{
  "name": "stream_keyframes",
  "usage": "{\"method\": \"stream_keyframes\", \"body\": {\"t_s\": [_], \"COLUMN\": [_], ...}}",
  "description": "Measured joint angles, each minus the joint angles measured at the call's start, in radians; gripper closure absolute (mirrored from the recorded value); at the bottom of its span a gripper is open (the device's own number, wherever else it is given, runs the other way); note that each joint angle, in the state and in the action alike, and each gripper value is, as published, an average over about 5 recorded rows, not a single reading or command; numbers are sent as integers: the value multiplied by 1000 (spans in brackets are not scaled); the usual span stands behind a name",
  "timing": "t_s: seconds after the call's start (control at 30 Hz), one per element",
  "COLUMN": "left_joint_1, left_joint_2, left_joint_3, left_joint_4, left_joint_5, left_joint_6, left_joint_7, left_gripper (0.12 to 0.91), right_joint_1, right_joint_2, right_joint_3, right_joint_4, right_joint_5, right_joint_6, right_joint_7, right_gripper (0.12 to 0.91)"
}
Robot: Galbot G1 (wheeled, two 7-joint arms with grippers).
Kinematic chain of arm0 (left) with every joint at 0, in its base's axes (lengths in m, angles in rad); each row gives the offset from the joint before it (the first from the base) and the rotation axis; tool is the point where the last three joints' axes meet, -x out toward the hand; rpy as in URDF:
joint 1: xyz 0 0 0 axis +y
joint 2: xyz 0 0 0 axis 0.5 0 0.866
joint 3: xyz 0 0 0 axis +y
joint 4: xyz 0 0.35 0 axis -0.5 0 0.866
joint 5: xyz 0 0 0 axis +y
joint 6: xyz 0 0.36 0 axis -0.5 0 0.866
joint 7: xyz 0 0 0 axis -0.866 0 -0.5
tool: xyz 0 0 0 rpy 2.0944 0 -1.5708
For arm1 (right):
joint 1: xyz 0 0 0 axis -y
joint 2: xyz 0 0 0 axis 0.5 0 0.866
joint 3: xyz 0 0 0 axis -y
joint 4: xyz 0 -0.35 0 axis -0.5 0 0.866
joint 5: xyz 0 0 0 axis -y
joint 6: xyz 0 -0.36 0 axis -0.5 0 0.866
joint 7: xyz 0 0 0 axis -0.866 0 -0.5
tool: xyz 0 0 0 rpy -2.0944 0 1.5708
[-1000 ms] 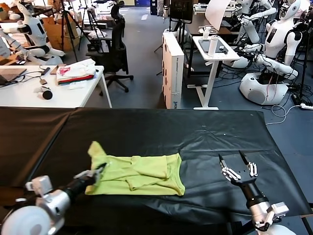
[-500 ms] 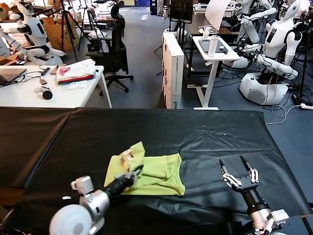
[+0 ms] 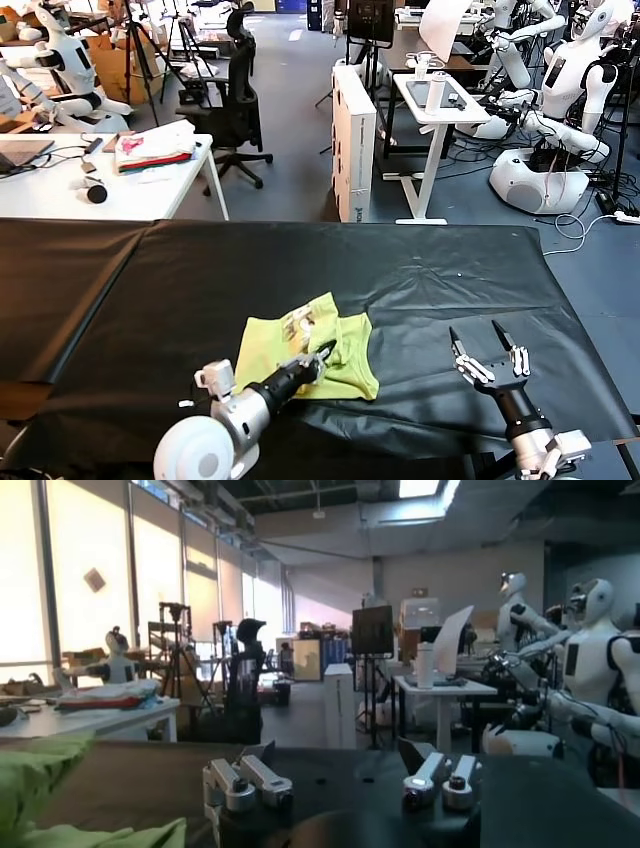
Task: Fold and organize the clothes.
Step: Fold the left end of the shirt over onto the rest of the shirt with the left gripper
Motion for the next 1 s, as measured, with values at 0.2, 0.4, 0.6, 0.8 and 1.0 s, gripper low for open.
{"method": "stream_keyframes", "body": {"t_s": [0.2, 0.4, 0.6, 0.8, 1.0], "left_joint_1": [-15, -27, -18, 1, 4], "left_joint_2": [-26, -55, -89, -141, -150], "left_joint_3": [9, 21, 46, 82, 102], "left_joint_4": [43, 95, 121, 140, 142], "left_joint_5": [38, 72, 95, 142, 184], "left_joint_6": [0, 0, 0, 0, 0], "left_joint_7": [21, 30, 28, 29, 37], "left_gripper": [854, 845, 564, 210, 125], "right_joint_1": [3, 3, 9, 30, 60], "right_joint_2": [10, 18, 16, -7, -38], "right_joint_3": [-8, -21, -36, -61, -105], "right_joint_4": [-1, -3, -10, -23, -46], "right_joint_5": [-7, -20, -33, -43, -74], "right_joint_6": [1, 3, 3, 4, 11], "right_joint_7": [0, 0, -1, -2, -24], "right_gripper": [118, 118, 118, 118, 118]}}
